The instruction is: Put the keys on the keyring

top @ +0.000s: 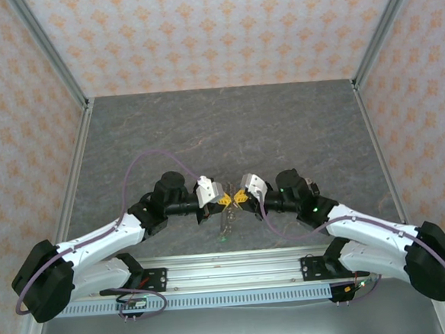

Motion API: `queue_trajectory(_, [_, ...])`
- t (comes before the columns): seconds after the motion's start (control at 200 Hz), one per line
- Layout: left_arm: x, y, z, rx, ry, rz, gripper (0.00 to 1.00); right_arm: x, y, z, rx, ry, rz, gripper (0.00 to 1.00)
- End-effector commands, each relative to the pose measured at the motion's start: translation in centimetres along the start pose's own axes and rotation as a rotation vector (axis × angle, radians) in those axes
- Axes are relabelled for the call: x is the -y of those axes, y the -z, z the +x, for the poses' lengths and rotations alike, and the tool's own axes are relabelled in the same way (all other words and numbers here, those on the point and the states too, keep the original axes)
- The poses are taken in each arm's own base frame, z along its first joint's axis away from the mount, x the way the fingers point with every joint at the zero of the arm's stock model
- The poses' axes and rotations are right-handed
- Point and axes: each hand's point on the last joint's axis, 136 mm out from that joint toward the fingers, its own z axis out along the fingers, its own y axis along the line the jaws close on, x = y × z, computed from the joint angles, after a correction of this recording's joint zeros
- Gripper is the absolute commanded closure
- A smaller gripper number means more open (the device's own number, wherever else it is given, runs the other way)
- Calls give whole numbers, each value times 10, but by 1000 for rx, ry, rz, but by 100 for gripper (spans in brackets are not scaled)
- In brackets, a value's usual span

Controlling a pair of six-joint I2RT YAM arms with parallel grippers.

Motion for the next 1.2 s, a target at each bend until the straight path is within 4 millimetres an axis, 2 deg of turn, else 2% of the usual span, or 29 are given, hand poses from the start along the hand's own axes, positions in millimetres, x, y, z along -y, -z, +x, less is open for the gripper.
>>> queue_trajectory(0.0, [2,-1,-25,92,-35,22,100,0,-1,-14,52,-11,-12,92])
queue_trajectory(0.455, [-1,-5,-23,97,-19,18,100,-7,-6,-16,64,-33,-53,92])
queue_trajectory(0.566, [-3,-5,-21,84,-22,7,100,2,-5,-13,46,-17,5,91])
queue_trajectory(0.756, [-2,-2,-18,68,-27,-4,100,11,11,-20,34,60,87,90])
queue_trajectory(0.966, [-3,-2,-22,85,-27,-3,100,-9,9,-17,23,59,-34,92])
queue_trajectory(1.196, [-3,-4,-29,101,-20,8,100,-14,-4,-18,40,27,-85,94])
